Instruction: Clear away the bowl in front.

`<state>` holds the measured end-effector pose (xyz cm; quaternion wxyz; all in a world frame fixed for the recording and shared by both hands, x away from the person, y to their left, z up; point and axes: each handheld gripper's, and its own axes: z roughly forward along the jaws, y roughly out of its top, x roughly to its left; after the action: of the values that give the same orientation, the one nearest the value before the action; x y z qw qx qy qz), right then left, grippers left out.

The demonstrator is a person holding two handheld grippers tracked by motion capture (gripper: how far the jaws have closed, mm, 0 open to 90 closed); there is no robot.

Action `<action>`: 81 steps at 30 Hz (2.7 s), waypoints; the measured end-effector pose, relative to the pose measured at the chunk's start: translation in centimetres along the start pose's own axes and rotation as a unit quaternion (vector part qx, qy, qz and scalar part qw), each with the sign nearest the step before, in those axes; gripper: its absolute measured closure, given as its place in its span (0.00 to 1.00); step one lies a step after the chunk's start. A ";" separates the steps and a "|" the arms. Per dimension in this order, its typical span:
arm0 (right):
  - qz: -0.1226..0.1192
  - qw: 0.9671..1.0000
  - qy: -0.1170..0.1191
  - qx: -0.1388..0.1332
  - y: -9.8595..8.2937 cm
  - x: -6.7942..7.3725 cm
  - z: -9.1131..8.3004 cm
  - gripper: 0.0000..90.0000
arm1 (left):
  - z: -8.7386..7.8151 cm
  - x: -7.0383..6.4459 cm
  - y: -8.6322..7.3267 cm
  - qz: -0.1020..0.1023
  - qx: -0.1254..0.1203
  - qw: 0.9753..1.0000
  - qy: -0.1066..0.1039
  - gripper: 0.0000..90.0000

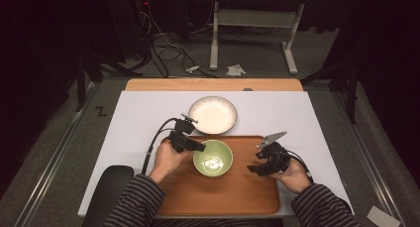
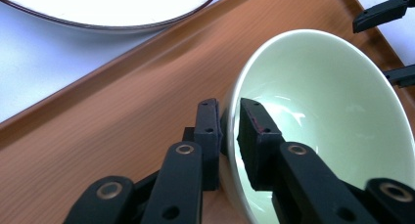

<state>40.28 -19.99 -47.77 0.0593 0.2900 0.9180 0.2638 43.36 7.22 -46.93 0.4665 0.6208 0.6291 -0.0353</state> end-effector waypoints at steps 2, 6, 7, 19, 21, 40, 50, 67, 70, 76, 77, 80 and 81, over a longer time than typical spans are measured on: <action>0.001 1.000 0.002 0.000 0.0 0.0 0.0 0.44 | 0.0 0.0 0.0 0.001 0.000 1.000 -0.002 0.80; -0.001 1.000 0.001 0.000 0.0 -0.1 0.0 0.44 | -0.1 -0.1 0.0 0.005 -0.006 1.000 -0.003 0.71; 0.000 1.000 0.000 0.001 0.0 0.0 0.0 0.44 | -0.2 -0.1 0.0 0.007 -0.009 1.000 -0.004 0.70; 0.002 1.000 0.000 0.001 0.0 0.1 0.0 0.44 | -1.5 -0.2 0.4 0.006 -0.027 1.000 -0.008 0.59; 0.004 1.000 0.000 0.002 0.0 0.1 0.1 0.44 | -1.7 -0.2 0.5 0.004 -0.031 0.999 -0.010 0.58; 0.001 1.000 0.001 0.003 0.0 0.1 0.1 0.44 | -3.9 0.4 1.6 -0.003 -0.064 0.998 -0.014 0.55; 0.002 1.000 -0.001 0.002 0.0 0.1 0.1 0.44 | -4.7 0.7 1.9 -0.012 -0.078 0.997 -0.010 0.54; 0.003 1.000 0.000 0.002 0.0 0.1 0.1 0.44 | -5.9 1.3 1.8 -0.013 -0.087 0.996 -0.005 0.53; 0.002 1.000 0.001 0.002 0.0 0.1 0.1 0.44 | -6.1 1.5 1.8 -0.017 -0.091 0.996 -0.003 0.53; 0.004 1.000 0.001 0.001 0.0 0.1 0.1 0.44 | -6.4 1.7 1.5 -0.013 -0.090 0.996 0.000 0.53; 0.003 1.000 0.001 0.002 0.0 0.1 0.1 0.44 | -6.4 1.7 1.5 -0.017 -0.093 0.996 0.002 0.53; 0.004 1.000 0.001 0.002 0.0 0.1 0.1 0.44 | -6.6 2.0 1.4 -0.014 -0.091 0.996 0.004 0.53; 0.004 1.000 0.000 0.001 0.0 0.1 0.1 0.44 | -6.6 2.0 1.3 -0.014 -0.091 0.996 0.005 0.53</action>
<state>40.23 -19.91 -47.83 0.0573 0.2941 0.9171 0.2628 41.30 13.16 -43.80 0.5174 0.5674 0.6404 0.0183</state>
